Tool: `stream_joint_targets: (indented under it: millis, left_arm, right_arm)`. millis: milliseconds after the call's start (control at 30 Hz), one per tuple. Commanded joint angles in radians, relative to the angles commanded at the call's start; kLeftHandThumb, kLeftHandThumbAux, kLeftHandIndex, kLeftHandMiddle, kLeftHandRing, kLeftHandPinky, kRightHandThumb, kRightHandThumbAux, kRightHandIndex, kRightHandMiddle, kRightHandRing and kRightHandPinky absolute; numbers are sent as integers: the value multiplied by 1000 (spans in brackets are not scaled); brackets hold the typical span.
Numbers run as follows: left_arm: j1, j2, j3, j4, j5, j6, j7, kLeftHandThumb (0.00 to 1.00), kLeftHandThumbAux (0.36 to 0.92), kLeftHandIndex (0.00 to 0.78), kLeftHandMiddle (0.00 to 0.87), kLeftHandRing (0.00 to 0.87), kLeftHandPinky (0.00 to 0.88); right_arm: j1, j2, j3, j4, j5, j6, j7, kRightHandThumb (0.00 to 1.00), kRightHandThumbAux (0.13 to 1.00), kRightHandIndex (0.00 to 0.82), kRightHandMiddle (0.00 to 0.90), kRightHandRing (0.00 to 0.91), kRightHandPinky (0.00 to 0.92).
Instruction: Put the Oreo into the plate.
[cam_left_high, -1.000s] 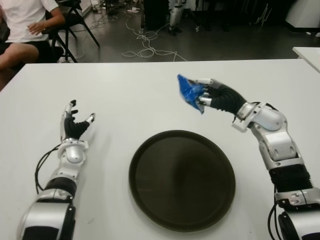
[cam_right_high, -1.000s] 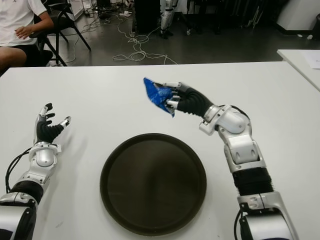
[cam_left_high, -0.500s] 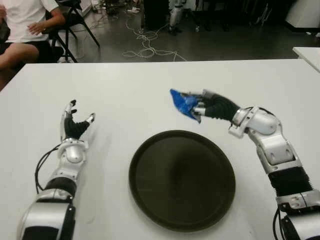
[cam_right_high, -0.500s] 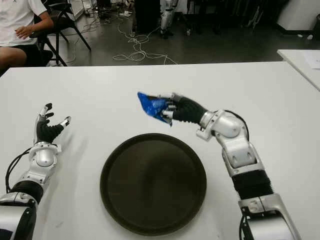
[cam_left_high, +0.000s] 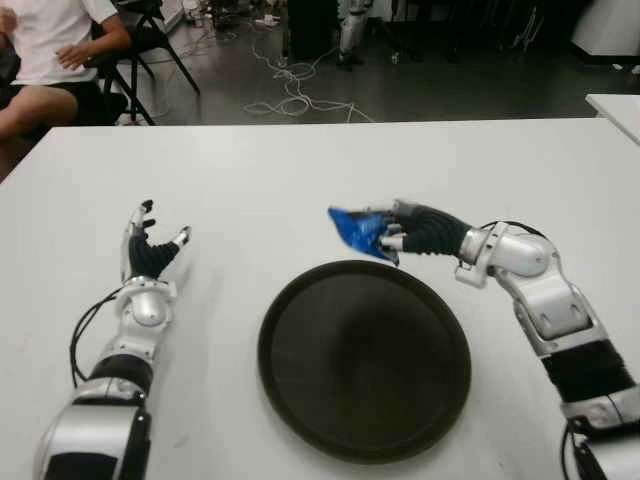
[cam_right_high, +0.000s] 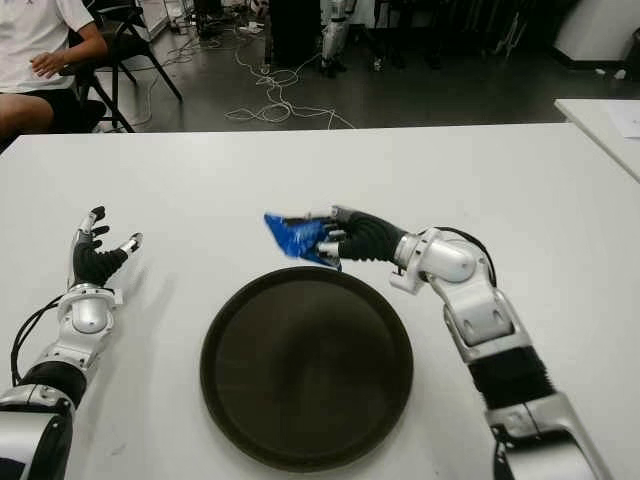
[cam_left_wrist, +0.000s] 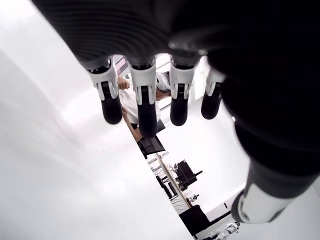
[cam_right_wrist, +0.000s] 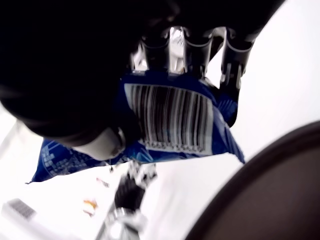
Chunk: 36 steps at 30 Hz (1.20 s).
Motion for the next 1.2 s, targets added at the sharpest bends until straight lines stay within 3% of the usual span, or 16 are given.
stream_joint_targets:
  millis: [233,733,1200]
  left_arm:
    - [-2,4,-5,6,11,9,17,220,706,75,147,170,211]
    - [-3,5,-7,6,12,4,19,237,716,72,131,139,147]
    - [0,3,4,3,-7,5,-6,244,701,73,132,143,165]
  right_arm:
    - [6,-30,17,-54,-11,23,30,849,672,426,522,820,812]
    - [-1,-57,37,-66,-3,38,79,850,673,421,524,828,824]
    - [-2,-79,42,-94,-32,31,98,849,674,416,524,839,837]
